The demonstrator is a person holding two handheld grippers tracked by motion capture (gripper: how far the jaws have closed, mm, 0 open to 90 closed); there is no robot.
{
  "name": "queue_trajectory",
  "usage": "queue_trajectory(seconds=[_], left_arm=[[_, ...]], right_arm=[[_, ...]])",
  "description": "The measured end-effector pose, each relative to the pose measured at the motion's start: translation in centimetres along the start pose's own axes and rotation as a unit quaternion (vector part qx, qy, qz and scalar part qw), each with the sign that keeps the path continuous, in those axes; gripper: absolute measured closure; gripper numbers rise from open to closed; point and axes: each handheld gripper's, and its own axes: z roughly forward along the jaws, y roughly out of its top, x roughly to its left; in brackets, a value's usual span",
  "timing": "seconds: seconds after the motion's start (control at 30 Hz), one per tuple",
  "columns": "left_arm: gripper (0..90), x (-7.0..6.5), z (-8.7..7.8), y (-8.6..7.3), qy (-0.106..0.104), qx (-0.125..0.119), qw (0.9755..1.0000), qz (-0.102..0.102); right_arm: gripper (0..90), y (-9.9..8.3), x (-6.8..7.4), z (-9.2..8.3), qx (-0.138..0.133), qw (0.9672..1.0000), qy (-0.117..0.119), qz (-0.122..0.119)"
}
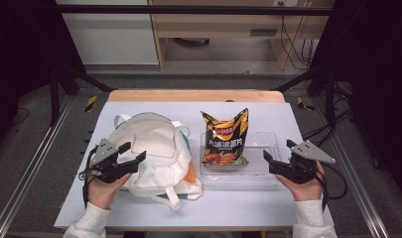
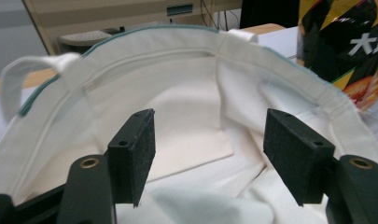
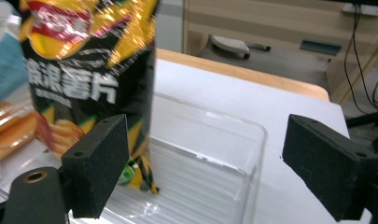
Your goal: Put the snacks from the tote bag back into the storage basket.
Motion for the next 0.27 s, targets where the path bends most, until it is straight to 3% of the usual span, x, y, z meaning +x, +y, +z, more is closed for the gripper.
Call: queue_trajectory(seconds=[0.27], left_arm=[[33.7, 2.1, -1.6, -1.9, 0.02, 0.004, 0.9997, -0.012]], right_arm=[[15.0, -1.5, -1.5, -0.3, 0.013, 0.9995, -0.02, 0.019]])
